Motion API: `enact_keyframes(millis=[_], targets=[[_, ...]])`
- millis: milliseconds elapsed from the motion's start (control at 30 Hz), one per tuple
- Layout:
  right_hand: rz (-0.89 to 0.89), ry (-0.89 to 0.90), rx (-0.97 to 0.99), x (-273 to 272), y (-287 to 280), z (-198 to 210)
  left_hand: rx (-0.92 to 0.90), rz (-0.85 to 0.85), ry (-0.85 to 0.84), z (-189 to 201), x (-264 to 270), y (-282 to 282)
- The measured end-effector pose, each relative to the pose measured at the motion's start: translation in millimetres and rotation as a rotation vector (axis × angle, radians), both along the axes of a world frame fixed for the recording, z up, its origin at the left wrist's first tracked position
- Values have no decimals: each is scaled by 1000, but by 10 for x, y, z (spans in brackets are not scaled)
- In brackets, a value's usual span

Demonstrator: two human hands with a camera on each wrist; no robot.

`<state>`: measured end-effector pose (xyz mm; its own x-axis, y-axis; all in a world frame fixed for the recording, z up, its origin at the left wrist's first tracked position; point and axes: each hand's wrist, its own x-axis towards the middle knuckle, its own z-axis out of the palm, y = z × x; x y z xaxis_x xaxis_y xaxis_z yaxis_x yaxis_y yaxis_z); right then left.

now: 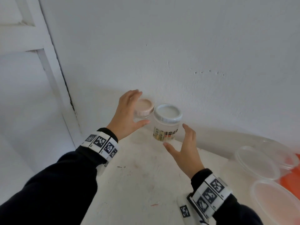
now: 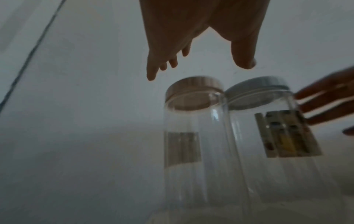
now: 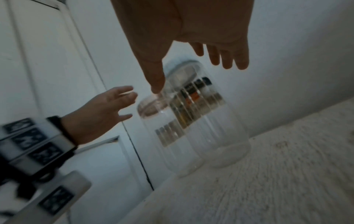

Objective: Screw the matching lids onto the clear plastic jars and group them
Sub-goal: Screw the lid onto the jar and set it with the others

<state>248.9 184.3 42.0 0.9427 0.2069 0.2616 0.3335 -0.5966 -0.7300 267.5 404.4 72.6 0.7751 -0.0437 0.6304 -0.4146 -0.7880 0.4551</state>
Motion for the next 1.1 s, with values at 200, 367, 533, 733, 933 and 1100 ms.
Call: enact_keyframes(millis=[200,367,533,733,933,1100], targets=[[-23,-78,-243,-593,-534,86,401,-188,37,33,103,-534],[-170,-181,-326,-936,-1239,133,480,-81,92,-44,247,-735],[-337,-145,-532,-1141,-1781,116,507,60,139,-52,366,-851],[-261,70,-680,-1244,-1893,56,454,49,108,-73,349,-872],[5,105,-683,-1252,-1568,119,429,50,85,-92,346,-909],[86,7,-672,-886,-1079,83,409,51,80,-118,370,-918]])
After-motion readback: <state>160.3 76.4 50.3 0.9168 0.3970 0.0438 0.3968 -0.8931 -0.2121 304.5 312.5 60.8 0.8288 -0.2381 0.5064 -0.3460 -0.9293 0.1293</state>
